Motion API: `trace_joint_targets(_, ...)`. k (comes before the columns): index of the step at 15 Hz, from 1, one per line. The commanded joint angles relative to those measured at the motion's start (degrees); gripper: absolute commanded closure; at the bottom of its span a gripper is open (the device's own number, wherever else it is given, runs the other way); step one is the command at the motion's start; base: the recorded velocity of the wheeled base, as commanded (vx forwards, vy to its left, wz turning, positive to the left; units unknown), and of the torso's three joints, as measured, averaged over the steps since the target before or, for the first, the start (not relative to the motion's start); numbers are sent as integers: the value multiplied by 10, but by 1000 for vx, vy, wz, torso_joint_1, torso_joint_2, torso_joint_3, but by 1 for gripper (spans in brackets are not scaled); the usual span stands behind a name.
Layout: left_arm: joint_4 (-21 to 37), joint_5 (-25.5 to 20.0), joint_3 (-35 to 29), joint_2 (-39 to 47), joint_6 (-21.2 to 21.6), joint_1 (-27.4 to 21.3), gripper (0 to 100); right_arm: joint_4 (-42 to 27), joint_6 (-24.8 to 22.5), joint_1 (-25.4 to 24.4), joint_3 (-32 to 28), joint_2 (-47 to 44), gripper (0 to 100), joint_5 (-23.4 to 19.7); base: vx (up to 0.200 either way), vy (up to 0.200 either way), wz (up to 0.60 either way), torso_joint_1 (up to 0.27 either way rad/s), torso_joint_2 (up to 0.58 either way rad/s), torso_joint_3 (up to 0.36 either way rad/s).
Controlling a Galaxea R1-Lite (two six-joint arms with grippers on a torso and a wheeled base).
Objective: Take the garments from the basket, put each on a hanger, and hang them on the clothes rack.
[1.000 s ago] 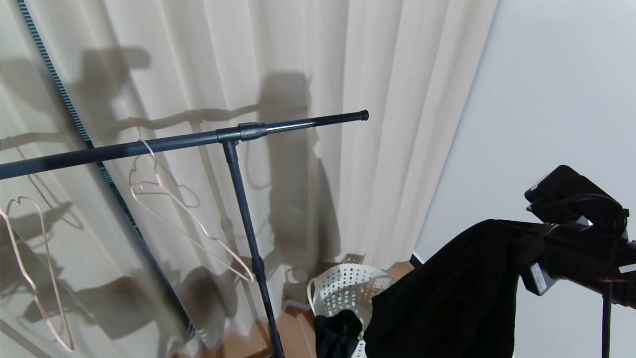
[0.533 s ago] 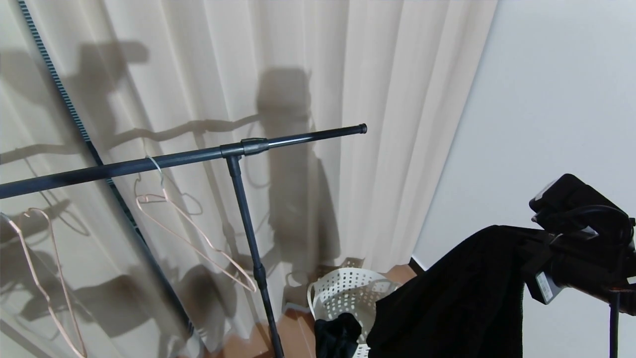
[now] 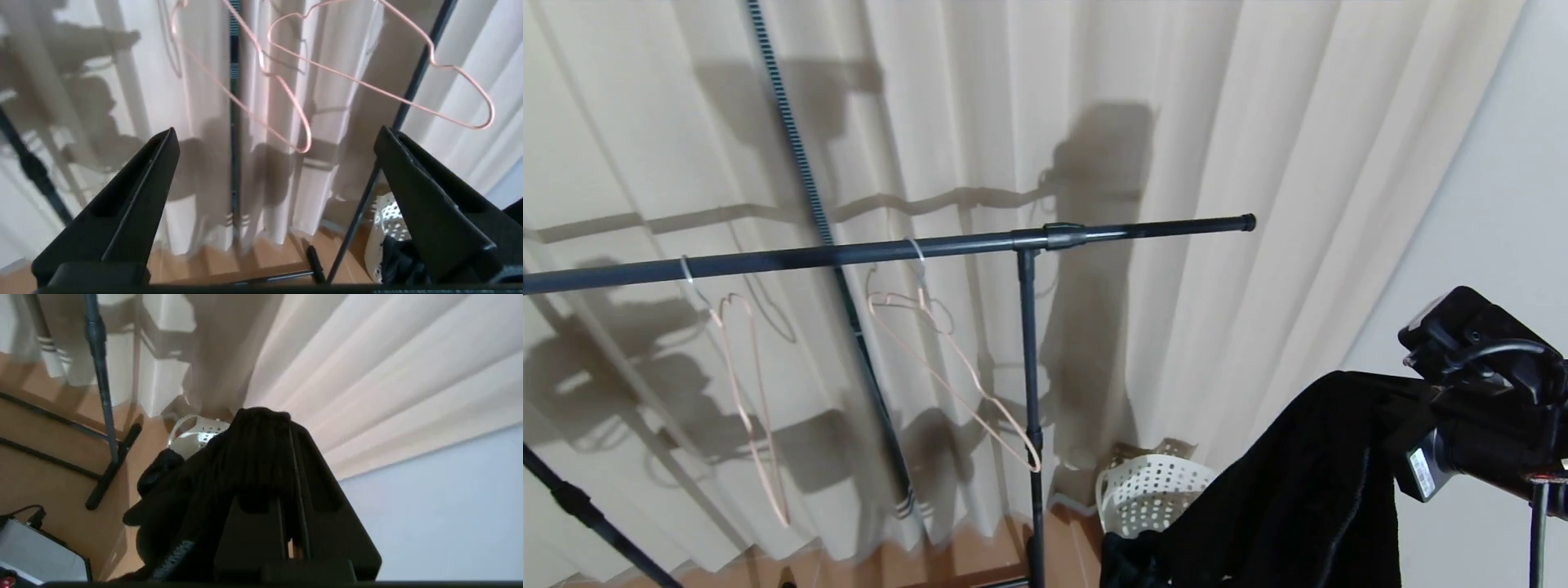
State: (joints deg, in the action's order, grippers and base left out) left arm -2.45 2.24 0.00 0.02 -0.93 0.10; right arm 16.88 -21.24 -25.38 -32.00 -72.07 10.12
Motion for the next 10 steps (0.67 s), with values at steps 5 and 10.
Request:
trace_joint_targets(5,0,0,0,1,-2,0,0,1,-1,0,8,5,100,1,-120,0,0,0,0,0)
trace_joint_targets(10,0,0,0,0,-2,0,0,1,-1,0,19,13,100,1,0,200,0,-1,-2,1)
